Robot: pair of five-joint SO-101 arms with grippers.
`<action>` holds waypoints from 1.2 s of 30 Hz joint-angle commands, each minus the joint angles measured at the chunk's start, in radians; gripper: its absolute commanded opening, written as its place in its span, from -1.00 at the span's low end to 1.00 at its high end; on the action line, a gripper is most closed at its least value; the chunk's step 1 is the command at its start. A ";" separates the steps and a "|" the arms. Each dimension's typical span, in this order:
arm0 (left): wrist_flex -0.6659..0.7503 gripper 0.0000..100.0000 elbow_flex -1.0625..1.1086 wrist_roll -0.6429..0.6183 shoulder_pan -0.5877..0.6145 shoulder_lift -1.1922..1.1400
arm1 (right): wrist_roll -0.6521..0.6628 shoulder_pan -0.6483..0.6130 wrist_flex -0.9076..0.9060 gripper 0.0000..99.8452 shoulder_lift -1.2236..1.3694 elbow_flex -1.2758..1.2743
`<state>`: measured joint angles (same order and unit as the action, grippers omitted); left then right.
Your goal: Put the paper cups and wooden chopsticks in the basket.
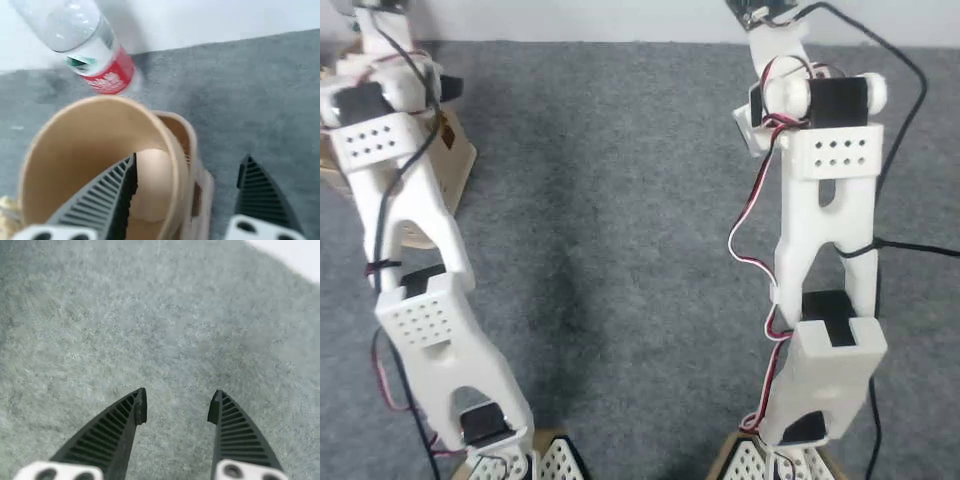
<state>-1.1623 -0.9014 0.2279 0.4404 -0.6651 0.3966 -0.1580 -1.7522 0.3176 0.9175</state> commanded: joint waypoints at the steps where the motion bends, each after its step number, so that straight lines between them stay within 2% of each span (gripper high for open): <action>1: 0.020 -0.40 0.051 0.064 -0.035 0.044 | 0.000 0.008 -0.013 -0.57 -0.062 -0.011; 4: 0.009 -0.58 0.119 0.173 -0.052 0.044 | 0.000 0.007 0.002 -0.57 -0.064 -0.012; 8: -0.012 -0.97 0.188 0.318 -0.060 0.044 | 0.000 0.007 -0.002 -0.57 -0.064 -0.012; 9: -0.012 -0.98 0.199 0.333 -0.058 0.044 | 0.000 0.007 -0.004 -0.57 -0.064 -0.012; 20: -0.058 -0.98 0.166 0.347 -0.057 0.057 | -0.002 0.007 0.001 -0.57 -0.064 -0.012; 27: -0.245 -0.98 -0.076 0.316 -0.060 0.046 | -0.008 -0.010 0.001 -0.57 -0.064 -0.012; 36: -0.433 -0.98 -0.182 0.322 -0.058 0.052 | -0.008 -0.036 -0.008 -0.57 -0.064 -0.012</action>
<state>-1.5106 -1.0150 0.5531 0.3867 -0.6283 0.3966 -0.1857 -1.7522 0.3176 0.9007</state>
